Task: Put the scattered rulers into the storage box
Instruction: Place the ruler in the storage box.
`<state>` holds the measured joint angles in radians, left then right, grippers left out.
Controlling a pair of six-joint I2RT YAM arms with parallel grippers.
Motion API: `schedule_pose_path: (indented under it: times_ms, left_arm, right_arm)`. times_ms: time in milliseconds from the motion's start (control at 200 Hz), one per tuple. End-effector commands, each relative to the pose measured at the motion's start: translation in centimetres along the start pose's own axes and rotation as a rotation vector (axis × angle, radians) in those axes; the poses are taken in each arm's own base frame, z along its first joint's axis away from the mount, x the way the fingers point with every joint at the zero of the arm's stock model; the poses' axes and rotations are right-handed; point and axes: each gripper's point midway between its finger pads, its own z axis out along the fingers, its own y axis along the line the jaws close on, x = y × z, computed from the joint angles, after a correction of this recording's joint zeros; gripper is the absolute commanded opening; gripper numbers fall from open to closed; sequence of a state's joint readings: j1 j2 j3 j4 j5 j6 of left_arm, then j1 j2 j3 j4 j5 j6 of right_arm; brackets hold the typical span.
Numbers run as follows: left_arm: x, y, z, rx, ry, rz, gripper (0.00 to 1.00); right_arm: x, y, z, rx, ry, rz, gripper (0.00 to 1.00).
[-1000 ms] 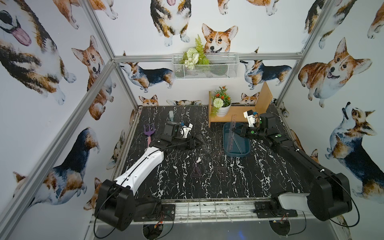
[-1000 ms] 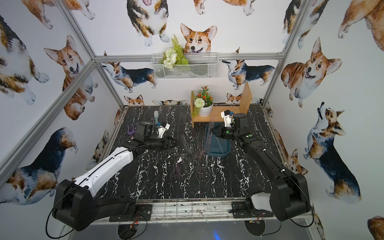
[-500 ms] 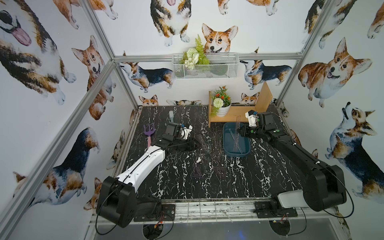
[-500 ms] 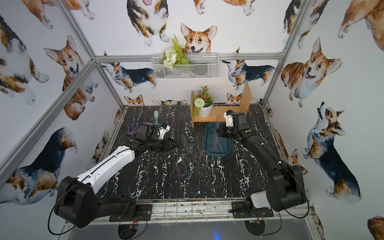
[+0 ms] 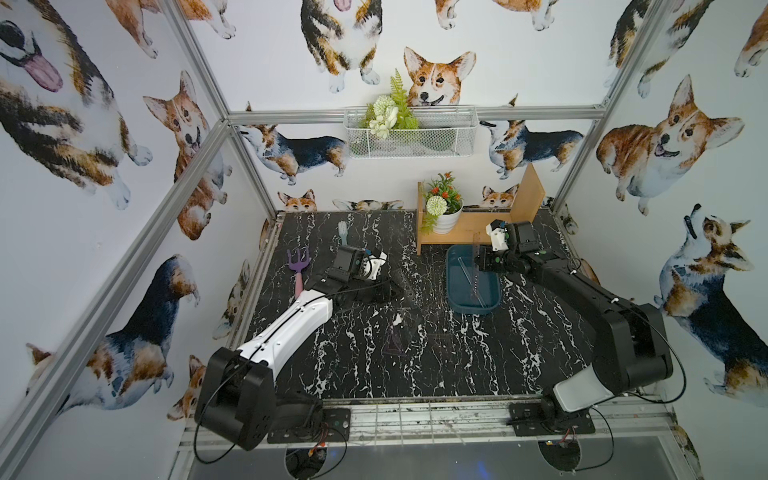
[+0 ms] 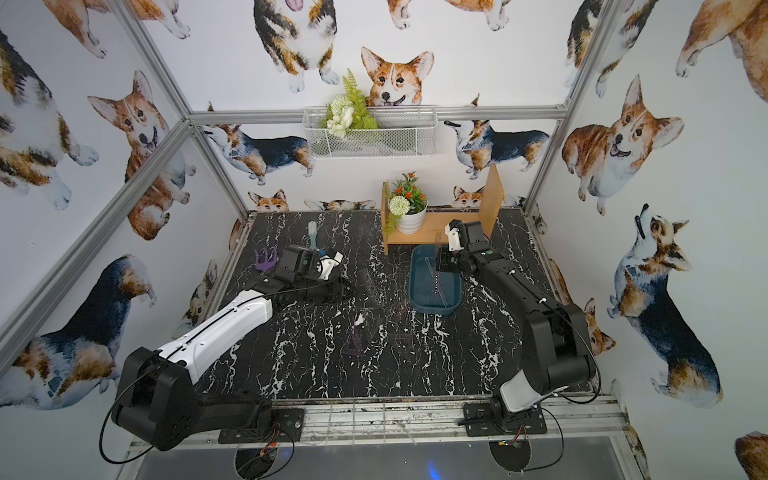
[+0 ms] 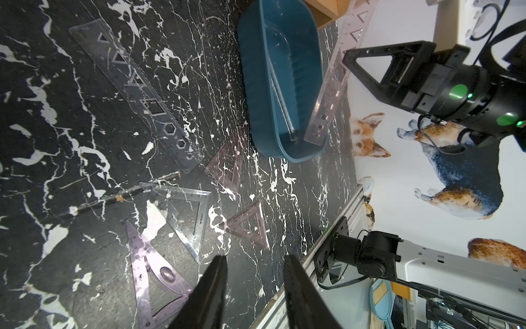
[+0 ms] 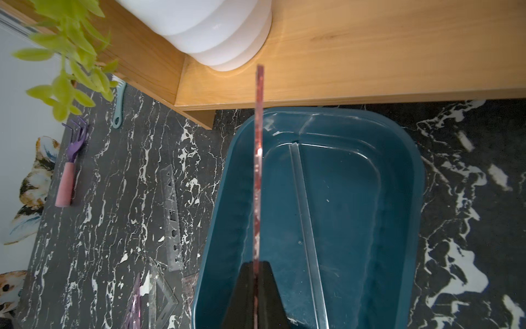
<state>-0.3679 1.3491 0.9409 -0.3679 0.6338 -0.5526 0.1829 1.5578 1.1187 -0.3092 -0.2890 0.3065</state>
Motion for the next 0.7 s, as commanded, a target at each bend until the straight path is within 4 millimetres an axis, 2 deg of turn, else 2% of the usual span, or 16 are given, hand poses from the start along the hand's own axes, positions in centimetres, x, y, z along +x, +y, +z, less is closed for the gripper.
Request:
schedule_pose_path:
  times_ms: [0,335,696]
  left_arm:
    - [-0.2,-0.1,0.1,0.009,-0.008,0.021,0.39]
    - [0.2,0.3,0.5,0.007,-0.001,0.013,0.38]
    - [0.1,0.4,0.7,0.012,0.002,0.010,0.38]
  right_arm:
    - [-0.6,-0.1,0.7,0.006,0.000,-0.049,0.00]
    - [1.0,-0.1,4.0,-0.039,0.100,-0.054,0.00]
    - [3.1,0.1,6.1,-0.016,0.176,-0.079,0.00]
